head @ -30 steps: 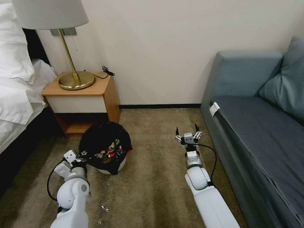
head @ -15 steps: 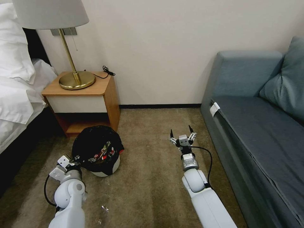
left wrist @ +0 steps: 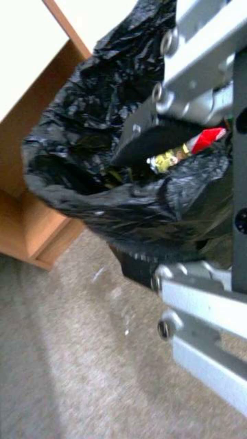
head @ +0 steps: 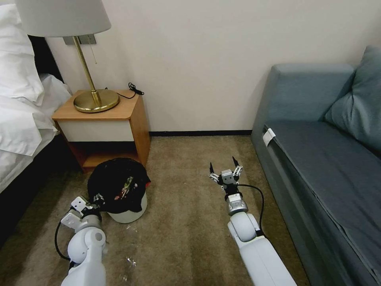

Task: Pick up the trash bin, then pick up the garbage on the floor and place it into the trash bin.

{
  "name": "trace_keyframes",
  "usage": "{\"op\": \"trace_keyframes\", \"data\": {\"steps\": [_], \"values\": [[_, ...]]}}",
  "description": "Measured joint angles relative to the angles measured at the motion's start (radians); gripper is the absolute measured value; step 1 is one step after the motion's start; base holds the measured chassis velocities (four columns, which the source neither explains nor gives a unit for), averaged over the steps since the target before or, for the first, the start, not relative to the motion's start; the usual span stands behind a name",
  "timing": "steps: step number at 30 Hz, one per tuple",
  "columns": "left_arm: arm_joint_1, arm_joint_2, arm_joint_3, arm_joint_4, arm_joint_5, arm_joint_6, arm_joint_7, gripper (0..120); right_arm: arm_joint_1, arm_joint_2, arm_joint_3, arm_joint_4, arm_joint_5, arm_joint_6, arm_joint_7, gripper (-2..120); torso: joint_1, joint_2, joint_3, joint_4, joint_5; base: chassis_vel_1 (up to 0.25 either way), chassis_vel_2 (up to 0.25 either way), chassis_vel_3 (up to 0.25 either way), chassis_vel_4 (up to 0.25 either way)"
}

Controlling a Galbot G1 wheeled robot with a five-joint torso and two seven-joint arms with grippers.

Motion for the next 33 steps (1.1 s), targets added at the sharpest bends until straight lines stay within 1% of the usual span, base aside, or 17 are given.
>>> {"op": "trace_keyframes", "data": {"steps": [2, 5, 10, 12, 13, 14, 15, 16, 18, 19, 20, 22, 23, 26, 29, 31, 33], "values": [[0.003, 0.000, -0.002, -0.016, 0.008, -0.001, -0.006, 58, -0.002, 0.001, 0.000, -0.002, -0.001, 0.001, 0.000, 100, 0.000, 0.000, 0.000, -0.0001, 0.0001, 0.000, 0.000, 0.000, 0.000], [0.009, 0.002, -0.004, -0.056, 0.031, -0.007, -0.011, 77, -0.018, 0.003, -0.004, -0.003, -0.001, 0.007, 0.000, 100, 0.000, 0.000, 0.000, -0.0001, 0.0001, 0.000, 0.000, 0.000, 0.000], [0.018, 0.003, -0.004, -0.084, 0.061, -0.005, 0.018, 85, -0.026, 0.008, -0.004, -0.004, -0.003, 0.012, 0.001, 100, 0.000, 0.000, 0.000, -0.0001, 0.0001, 0.000, 0.000, 0.000, 0.000], [0.034, 0.015, -0.007, -0.102, 0.145, -0.004, 0.183, 98, -0.034, 0.008, -0.001, 0.000, 0.000, 0.013, 0.003, 100, 0.000, 0.000, 0.000, 0.0000, 0.0001, 0.000, 0.000, 0.000, 0.000], [0.034, 0.015, -0.007, -0.102, 0.145, -0.004, 0.183, 98, -0.034, 0.008, -0.001, 0.000, 0.000, 0.013, 0.003, 100, 0.000, 0.000, 0.000, 0.0000, 0.0001, 0.000, 0.000, 0.000, 0.000], [0.035, 0.026, -0.007, -0.102, 0.192, -0.012, 0.271, 99, -0.038, 0.008, 0.002, 0.007, 0.007, 0.014, 0.006, 100, 0.000, 0.000, 0.000, -0.0001, 0.0000, 0.000, 0.000, 0.000, 0.000], [0.035, 0.033, -0.007, -0.102, 0.228, -0.020, 0.332, 100, -0.042, 0.008, 0.004, 0.012, 0.026, 0.018, 0.009, 100, 0.000, 0.000, 0.000, 0.0000, 0.0001, 0.000, 0.000, 0.000, 0.000], [0.035, 0.033, -0.007, -0.102, 0.228, -0.020, 0.332, 100, -0.042, 0.008, 0.004, 0.012, 0.026, 0.018, 0.009, 100, 0.000, 0.000, 0.000, 0.0000, 0.0001, 0.000, 0.000, 0.000, 0.000], [0.033, 0.046, -0.005, -0.100, 0.285, -0.037, 0.417, 100, -0.049, 0.008, 0.001, 0.019, 0.093, 0.035, 0.008, 100, 0.000, 0.000, 0.000, -0.0001, 0.0000, 0.000, 0.000, 0.000, 0.000], [0.024, 0.057, 0.001, -0.094, 0.332, -0.062, 0.493, 100, -0.056, 0.008, -0.008, 0.029, 0.176, 0.042, 0.017, 100, 0.000, 0.000, 0.000, 0.0000, 0.0002, 0.000, 0.000, 0.000, 0.000], [0.024, 0.057, 0.001, -0.094, 0.332, -0.062, 0.493, 100, -0.056, 0.008, -0.008, 0.029, 0.176, 0.042, 0.017, 100, 0.000, 0.000, 0.000, 0.0000, 0.0002, 0.000, 0.000, 0.000, 0.000], [0.011, 0.066, 0.011, -0.089, 0.374, -0.097, 0.553, 100, -0.060, 0.008, -0.011, 0.040, 0.231, 0.043, 0.026, 100, 0.000, 0.000, 0.000, -0.0002, 0.0001, 0.000, 0.000, 0.000, 0.000], [0.011, 0.066, 0.011, -0.089, 0.374, -0.097, 0.553, 100, -0.060, 0.008, -0.011, 0.040, 0.231, 0.043, 0.026, 100, 0.000, 0.000, 0.000, -0.0002, 0.0001, 0.000, 0.000, 0.000, 0.000], [0.009, 0.062, 0.022, -0.103, 0.396, -0.159, 0.554, 100, -0.044, 0.002, -0.031, 0.050, 0.272, 0.053, 0.036, 100, 0.000, 0.000, 0.000, -0.0001, 0.0001, 0.000, 0.000, 0.000, 0.000], [0.012, 0.060, 0.028, -0.107, 0.402, -0.174, 0.550, 100, -0.040, 0.000, -0.033, 0.052, 0.274, 0.055, 0.035, 100, 0.000, 0.000, 0.000, 0.0003, 0.0002, 0.000, 0.000, 0.000, 0.000], [0.011, 0.057, 0.054, -0.105, 0.420, -0.207, 0.549, 100, -0.039, -0.005, -0.027, 0.054, 0.274, 0.061, 0.030, 100, 0.000, 0.000, 0.000, 0.0001, 0.0002, 0.000, 0.000, 0.000, 0.000], [0.011, 0.055, 0.066, -0.099, 0.430, -0.215, 0.544, 100, -0.042, -0.006, -0.020, 0.054, 0.272, 0.063, 0.030, 100, 0.000, 0.000, 0.000, -0.0003, 0.0002, 0.000, 0.000, 0.000, 0.000]]}}
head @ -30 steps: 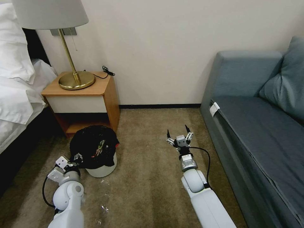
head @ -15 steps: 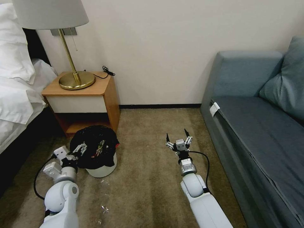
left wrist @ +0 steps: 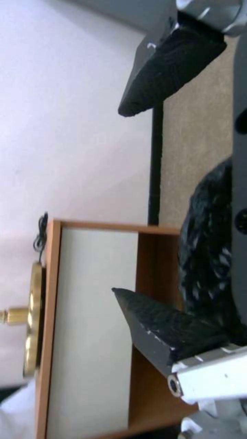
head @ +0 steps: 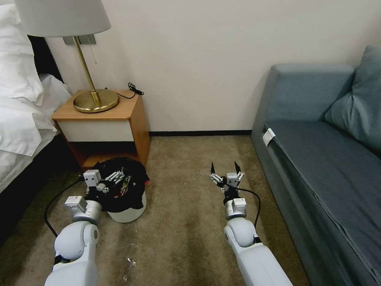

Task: Pick up the trash bin, then pick up the garbage on the floor and place it into the trash bin.

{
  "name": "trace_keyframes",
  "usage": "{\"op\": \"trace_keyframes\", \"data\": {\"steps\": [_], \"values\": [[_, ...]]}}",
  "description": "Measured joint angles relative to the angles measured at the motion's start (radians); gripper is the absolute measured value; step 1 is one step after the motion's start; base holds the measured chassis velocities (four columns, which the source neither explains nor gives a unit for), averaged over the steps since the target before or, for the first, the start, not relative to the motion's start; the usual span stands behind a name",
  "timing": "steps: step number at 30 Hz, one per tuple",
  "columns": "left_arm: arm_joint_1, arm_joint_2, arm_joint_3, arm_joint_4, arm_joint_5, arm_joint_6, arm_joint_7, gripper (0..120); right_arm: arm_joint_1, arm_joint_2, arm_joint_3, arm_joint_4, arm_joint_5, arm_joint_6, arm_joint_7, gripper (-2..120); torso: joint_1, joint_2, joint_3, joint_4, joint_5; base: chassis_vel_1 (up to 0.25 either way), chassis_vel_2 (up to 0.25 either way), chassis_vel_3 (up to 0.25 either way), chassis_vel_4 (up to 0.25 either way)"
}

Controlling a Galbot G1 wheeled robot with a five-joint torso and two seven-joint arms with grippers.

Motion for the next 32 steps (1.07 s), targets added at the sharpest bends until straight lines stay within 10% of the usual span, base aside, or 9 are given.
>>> {"op": "trace_keyframes", "data": {"steps": [32], "values": [[0.025, -0.024, 0.059, 0.044, 0.000, 0.000, -0.063, 100, -0.007, 0.006, 0.042, -0.027, -0.040, 0.018, -0.020, 100, 0.000, 0.000, 0.000, 0.0002, -0.0001, 0.000, 0.000, 0.000, 0.000]]}}
